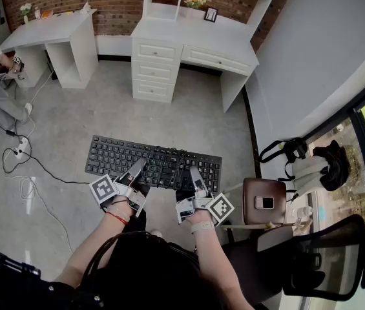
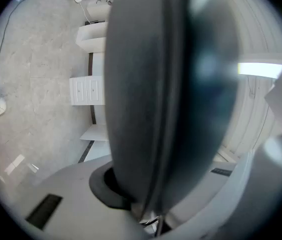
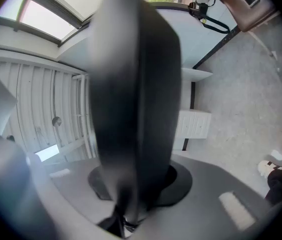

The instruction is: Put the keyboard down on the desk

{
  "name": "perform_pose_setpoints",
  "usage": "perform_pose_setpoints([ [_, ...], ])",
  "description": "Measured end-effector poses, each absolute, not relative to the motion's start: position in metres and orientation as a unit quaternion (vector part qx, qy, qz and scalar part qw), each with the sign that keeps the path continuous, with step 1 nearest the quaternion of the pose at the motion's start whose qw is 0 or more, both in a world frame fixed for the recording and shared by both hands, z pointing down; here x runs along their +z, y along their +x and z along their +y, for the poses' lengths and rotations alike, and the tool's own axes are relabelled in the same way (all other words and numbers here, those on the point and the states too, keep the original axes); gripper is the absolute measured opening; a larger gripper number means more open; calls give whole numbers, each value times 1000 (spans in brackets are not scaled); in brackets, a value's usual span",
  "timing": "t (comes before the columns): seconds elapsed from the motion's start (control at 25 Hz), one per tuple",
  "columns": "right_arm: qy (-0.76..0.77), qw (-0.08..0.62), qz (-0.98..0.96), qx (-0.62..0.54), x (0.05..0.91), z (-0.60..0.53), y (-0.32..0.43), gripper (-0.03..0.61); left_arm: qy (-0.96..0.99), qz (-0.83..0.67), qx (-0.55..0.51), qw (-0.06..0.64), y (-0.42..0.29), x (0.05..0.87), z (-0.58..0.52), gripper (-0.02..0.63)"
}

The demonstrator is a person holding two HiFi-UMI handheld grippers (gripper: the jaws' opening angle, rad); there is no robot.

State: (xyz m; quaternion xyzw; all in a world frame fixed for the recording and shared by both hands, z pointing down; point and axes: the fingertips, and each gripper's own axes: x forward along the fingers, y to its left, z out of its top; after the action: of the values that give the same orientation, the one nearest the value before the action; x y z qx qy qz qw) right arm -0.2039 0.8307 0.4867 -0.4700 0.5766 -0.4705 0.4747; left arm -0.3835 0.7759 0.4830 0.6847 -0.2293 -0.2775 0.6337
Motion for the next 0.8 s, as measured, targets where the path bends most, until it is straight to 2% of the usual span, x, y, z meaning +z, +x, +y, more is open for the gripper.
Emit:
perform_pose_setpoints([
  [0.36,-473,480,566,-475,501,781,-197,71,683,-233,-267,639,-377,494,724,49],
  [0.8,-478,490,552,-476,500,641,-173,71,689,-226,-248,642,-350,491,578,51],
])
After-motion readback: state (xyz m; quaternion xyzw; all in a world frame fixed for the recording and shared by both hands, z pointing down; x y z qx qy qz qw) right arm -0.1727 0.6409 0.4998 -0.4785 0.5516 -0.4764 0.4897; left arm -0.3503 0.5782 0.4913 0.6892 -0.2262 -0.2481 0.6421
